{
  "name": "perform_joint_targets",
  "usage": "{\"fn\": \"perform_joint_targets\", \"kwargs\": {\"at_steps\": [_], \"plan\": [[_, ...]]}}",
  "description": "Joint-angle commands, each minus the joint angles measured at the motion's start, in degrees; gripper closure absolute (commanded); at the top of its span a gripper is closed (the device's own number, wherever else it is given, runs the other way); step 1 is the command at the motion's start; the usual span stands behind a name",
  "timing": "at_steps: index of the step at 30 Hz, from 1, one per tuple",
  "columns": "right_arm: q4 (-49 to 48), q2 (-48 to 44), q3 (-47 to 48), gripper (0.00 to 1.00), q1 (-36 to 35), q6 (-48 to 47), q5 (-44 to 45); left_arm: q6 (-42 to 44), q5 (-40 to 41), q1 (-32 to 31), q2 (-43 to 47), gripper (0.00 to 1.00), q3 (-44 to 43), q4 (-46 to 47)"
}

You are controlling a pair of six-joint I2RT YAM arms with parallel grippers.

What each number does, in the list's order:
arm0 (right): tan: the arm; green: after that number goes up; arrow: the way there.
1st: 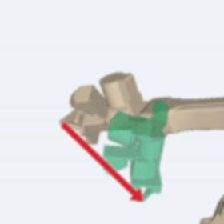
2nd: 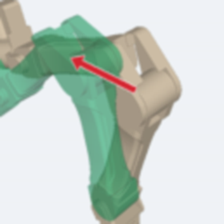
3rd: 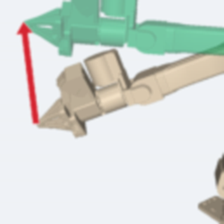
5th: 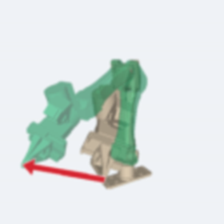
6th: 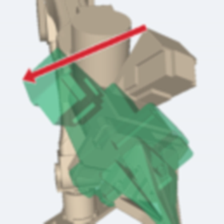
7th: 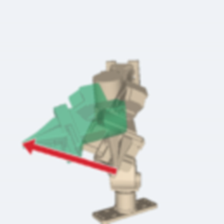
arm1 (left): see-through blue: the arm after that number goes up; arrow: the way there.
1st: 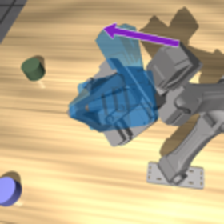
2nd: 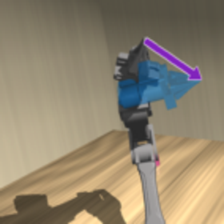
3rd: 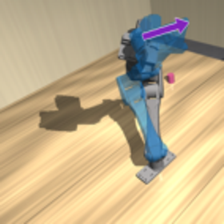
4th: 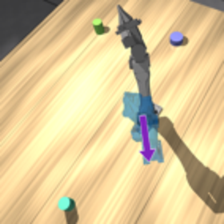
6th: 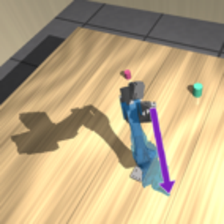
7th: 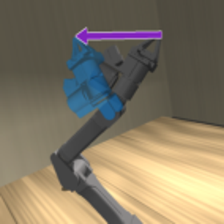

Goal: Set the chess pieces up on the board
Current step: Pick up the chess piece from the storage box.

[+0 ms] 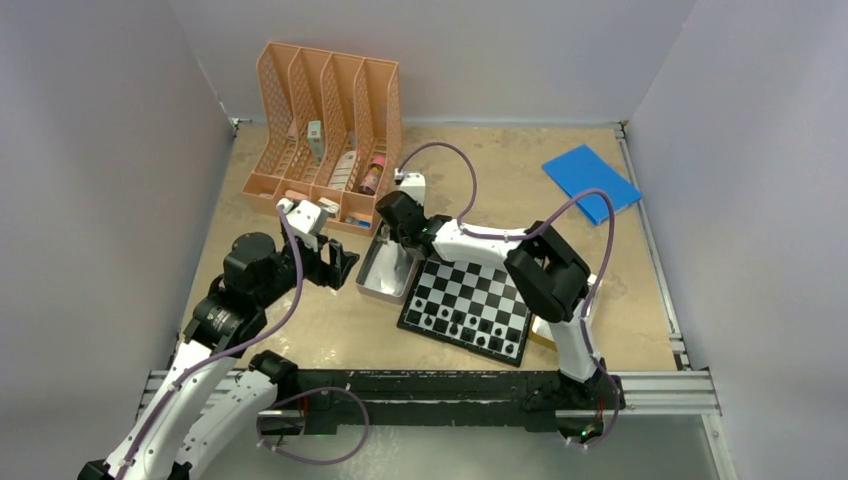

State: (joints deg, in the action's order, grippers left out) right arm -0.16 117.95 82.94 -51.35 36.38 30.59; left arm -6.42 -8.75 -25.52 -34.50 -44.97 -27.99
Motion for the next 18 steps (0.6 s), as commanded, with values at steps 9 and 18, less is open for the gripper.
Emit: {"fn": "perform_joint_targets", "kwargs": {"at_steps": [9, 18], "plan": [[2.12, 1.38, 2.48, 0.78, 0.05, -1.18, 4.59, 0.69, -1.51, -0.12, -0.02, 0.28, -0.02, 1.44], [0.43, 2.17, 1.53, 0.79, 0.05, -2.53, 4.34, 0.70, -1.53, -0.12, 0.31, 0.28, 0.15, 1.23]]}}
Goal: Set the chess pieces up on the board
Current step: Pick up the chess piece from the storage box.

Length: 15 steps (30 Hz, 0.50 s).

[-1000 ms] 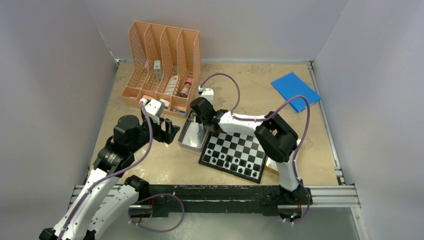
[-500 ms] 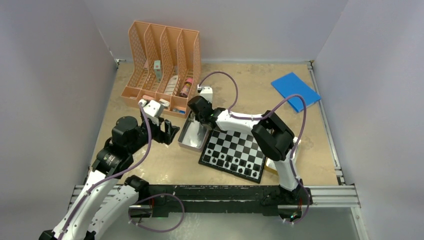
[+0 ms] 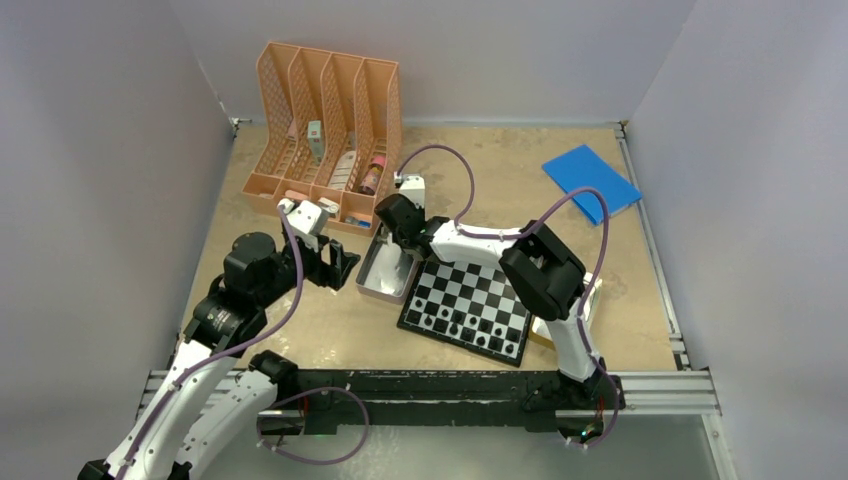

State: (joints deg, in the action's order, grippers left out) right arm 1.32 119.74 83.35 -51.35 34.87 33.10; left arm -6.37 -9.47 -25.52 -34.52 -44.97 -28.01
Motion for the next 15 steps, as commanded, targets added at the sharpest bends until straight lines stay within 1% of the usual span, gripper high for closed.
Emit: {"fn": "perform_joint_targets", "kwargs": {"at_steps": [1, 6, 15], "plan": [[-1.06, 0.59, 1.11, 0.80, 0.05, -1.03, 1.82, 0.66, -0.73, -0.14, 0.33, 0.28, 0.14, 1.25], [-1.06, 0.80, 1.13, 0.82, 0.03, -1.36, 1.83, 0.75, -0.64, -0.15, 0.32, 0.28, 0.15, 1.22], [-1.06, 1.28, 1.26, 0.81, 0.05, -2.02, 1.50, 0.81, -0.67, -0.15, 0.69, 0.28, 0.15, 1.12]]}}
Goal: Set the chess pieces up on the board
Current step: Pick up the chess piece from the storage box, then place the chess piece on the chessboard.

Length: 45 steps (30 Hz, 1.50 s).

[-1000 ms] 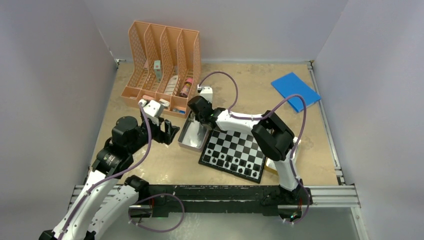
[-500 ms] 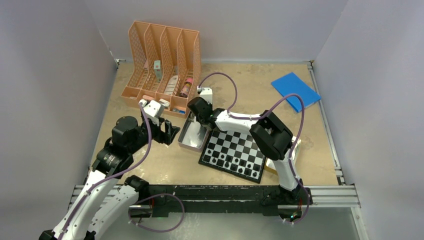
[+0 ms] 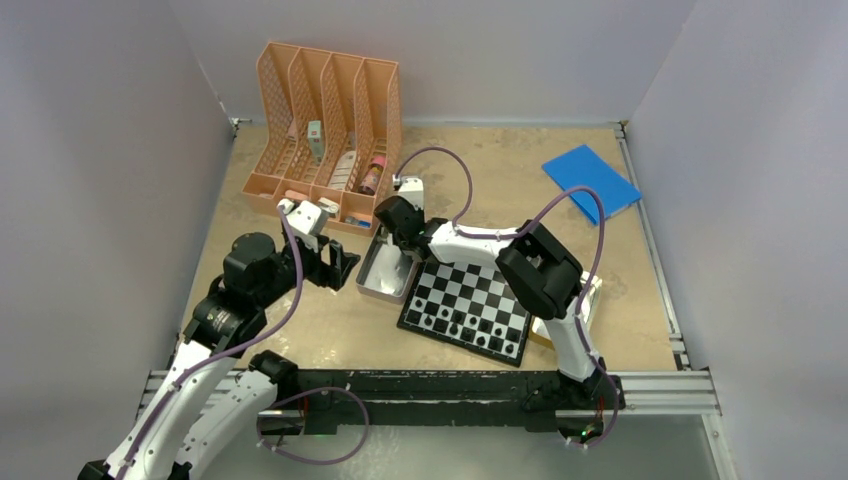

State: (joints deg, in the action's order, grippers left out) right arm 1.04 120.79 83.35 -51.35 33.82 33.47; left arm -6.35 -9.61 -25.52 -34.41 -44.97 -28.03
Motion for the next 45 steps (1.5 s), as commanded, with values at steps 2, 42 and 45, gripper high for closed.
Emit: {"fn": "perform_joint_targets", "kwargs": {"at_steps": [2, 42, 45], "plan": [[-0.77, 0.17, 1.25, 0.83, 0.06, -1.20, 1.22, 0.81, -0.54, -0.16, 0.67, 0.28, 0.15, 1.12], [12.95, -26.57, -13.41, 0.92, 4.48, 5.36, 3.21, 0.90, -1.70, -0.23, 0.22, 0.28, 0.23, 1.23], [14.39, -29.21, -17.00, 0.91, 6.99, 8.01, 2.97, 0.90, -1.73, -0.21, 0.20, 0.28, 0.23, 1.34]]}}
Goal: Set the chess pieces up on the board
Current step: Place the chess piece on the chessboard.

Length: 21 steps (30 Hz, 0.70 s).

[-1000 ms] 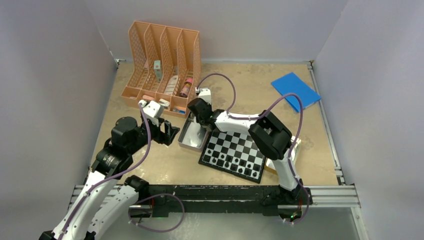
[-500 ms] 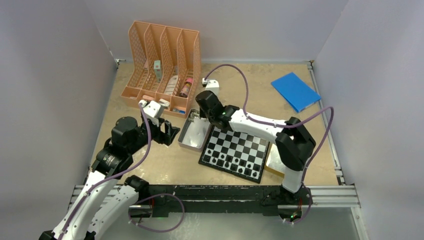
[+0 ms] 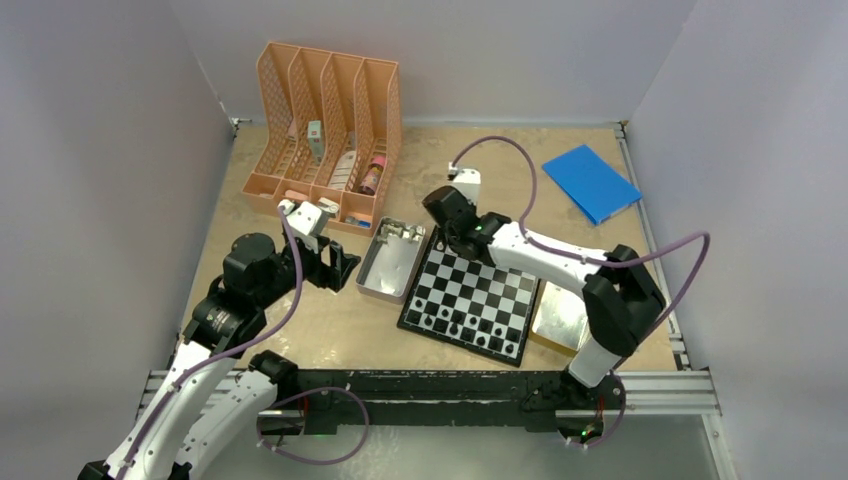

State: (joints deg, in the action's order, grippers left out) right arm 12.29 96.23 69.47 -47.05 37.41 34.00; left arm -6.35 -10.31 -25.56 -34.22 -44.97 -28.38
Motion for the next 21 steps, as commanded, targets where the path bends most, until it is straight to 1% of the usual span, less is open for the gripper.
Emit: {"fn": "perform_joint_targets", "kwargs": {"at_steps": [1, 4, 8, 12, 21], "plan": [[3.17, -5.89, -4.55, 0.91, 3.70, 5.22, 1.88, 0.97, -0.98, -0.19, -0.01, 0.28, 0.23, 1.70], [3.18, -10.99, -9.13, 0.91, 6.76, 7.11, 1.58, 0.99, -1.03, -0.19, -0.01, 0.28, 0.23, 1.74], [4.74, -15.07, -12.81, 0.91, 9.31, 8.73, 1.80, 0.99, -1.38, -0.19, -0.12, 0.28, 0.27, 1.88], [6.90, -16.76, -14.97, 0.91, 10.41, 11.21, 2.09, 0.99, -1.64, -0.19, -0.37, 0.28, 0.23, 1.85], [6.82, -17.94, -19.40, 0.91, 11.80, 13.71, -0.23, 0.99, -2.08, -0.28, -0.32, 0.28, 0.30, 1.86]]}}
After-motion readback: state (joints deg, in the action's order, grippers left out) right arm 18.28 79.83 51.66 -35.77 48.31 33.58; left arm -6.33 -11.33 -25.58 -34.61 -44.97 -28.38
